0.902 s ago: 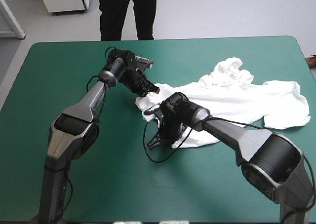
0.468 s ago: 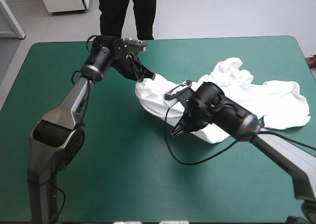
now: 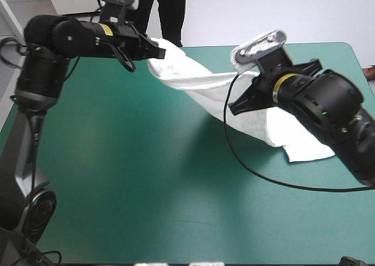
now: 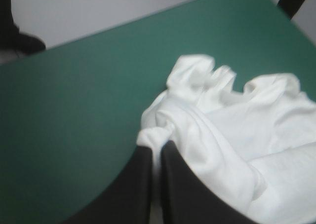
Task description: Fold the cloth
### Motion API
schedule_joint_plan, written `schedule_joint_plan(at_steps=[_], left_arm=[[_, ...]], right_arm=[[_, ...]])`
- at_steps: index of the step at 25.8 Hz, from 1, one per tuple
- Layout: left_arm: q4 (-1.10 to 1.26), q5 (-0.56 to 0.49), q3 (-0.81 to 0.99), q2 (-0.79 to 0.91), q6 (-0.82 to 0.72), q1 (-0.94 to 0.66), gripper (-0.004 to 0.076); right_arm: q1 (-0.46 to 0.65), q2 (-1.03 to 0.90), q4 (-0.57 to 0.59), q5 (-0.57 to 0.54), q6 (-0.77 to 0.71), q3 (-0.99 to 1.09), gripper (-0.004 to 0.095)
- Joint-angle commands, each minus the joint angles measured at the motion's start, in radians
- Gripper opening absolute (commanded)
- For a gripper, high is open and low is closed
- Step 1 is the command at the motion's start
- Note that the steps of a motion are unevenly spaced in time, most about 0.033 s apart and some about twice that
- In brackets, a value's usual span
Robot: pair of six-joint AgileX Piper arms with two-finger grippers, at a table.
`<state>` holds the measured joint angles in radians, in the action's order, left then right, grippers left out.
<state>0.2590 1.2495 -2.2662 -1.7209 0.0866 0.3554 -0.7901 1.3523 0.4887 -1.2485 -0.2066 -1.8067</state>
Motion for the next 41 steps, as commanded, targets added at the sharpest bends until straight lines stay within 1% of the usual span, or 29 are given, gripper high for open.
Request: schedule_joint_plan(at_steps=[1, 5, 8, 10, 15, 18, 19, 20, 23, 26, 27, 28, 29, 30, 31, 32, 33, 36, 39, 41], left_arm=[[0.041, -0.015, -0.145, 0.101, -0.012, -0.001, -0.001], [0.041, -0.063, -0.301, 0.135, -0.012, -0.001, -0.001], [0.051, -0.131, -0.395, 0.147, -0.014, -0.001, -0.001], [0.083, -0.178, -0.445, 0.154, -0.014, -0.001, -0.001], [0.17, -0.28, -0.496, 0.169, -0.012, -0.001, -0.001], [0.175, -0.321, -0.502, 0.181, -0.012, -0.001, -0.001], [0.194, -0.359, -0.502, 0.19, -0.005, -0.001, -0.001], [0.202, -0.375, -0.502, 0.192, 0.005, -0.001, -0.001], [0.219, -0.426, -0.502, 0.205, 0.038, -0.001, -0.001], [0.149, -0.415, -0.496, 0.189, 0.033, -0.001, -0.001], [0.144, -0.415, -0.484, 0.169, 0.033, -0.001, -0.001], [0.132, -0.415, -0.467, 0.151, 0.033, -0.001, -0.001], [0.086, -0.417, -0.441, 0.121, 0.028, -0.001, -0.001], [0.053, -0.419, -0.43, 0.103, 0.021, -0.001, -0.001], [0.001, -0.439, -0.419, 0.07, 0.017, -0.001, -0.001], [-0.033, -0.47, -0.419, 0.038, 0.017, -0.001, -0.001], [-0.079, -0.526, -0.419, 0.002, 0.017, -0.001, -0.001], [-0.155, -0.638, -0.419, -0.054, 0.017, -0.001, -0.001], [-0.196, -0.773, -0.419, -0.098, 0.017, -0.001, -0.001], [-0.199, -0.866, -0.419, -0.124, 0.017, -0.001, -0.001]], right_arm=[[0.003, -0.025, 0.082, 0.001, 0.039, -0.194, -0.0017], [0.003, -0.012, 0.129, 0.008, 0.065, -0.407, -0.0017], [0.001, 0.006, 0.119, 0.02, 0.114, -0.545, -0.0017], [0.001, 0.009, 0.11, 0.042, 0.117, -0.611, -0.0017], [0.001, 0.016, 0.044, 0.148, 0.167, -0.714, -0.0016], [0.001, 0.016, 0.002, 0.24, 0.186, -0.729, -0.0012], [0.001, 0.016, -0.011, 0.31, 0.207, -0.733, -0.0011], [0.001, 0.016, -0.013, 0.339, 0.212, -0.733, -0.0011], [0.001, 0.018, -0.016, 0.375, 0.212, -0.733, -0.0011], [0.001, 0.055, 0.064, 0.309, 0.207, -0.73, -0.0011], [0.001, 0.08, 0.108, 0.28, 0.207, -0.73, -0.0011], [0.001, 0.1, 0.15, 0.267, 0.175, -0.73, -0.0012], [0.001, 0.136, 0.246, 0.263, 0.124, -0.73, -0.0014], [0.006, 0.156, 0.298, 0.261, 0.091, -0.73, -0.0018], [0.038, 0.191, 0.344, 0.26, 0.033, -0.73, -0.0017], [0.084, 0.219, 0.334, 0.281, -0.001, -0.73, -0.0017], [0.164, 0.252, 0.279, 0.342, -0.019, -0.73, -0.0017], [0.308, 0.309, 0.123, 0.489, 0.005, -0.73, -0.0017], [0.407, 0.358, 0.018, 0.653, 0.033, -0.73, -0.0017], [0.448, 0.38, -0.001, 0.751, 0.033, -0.73, -0.0017]])
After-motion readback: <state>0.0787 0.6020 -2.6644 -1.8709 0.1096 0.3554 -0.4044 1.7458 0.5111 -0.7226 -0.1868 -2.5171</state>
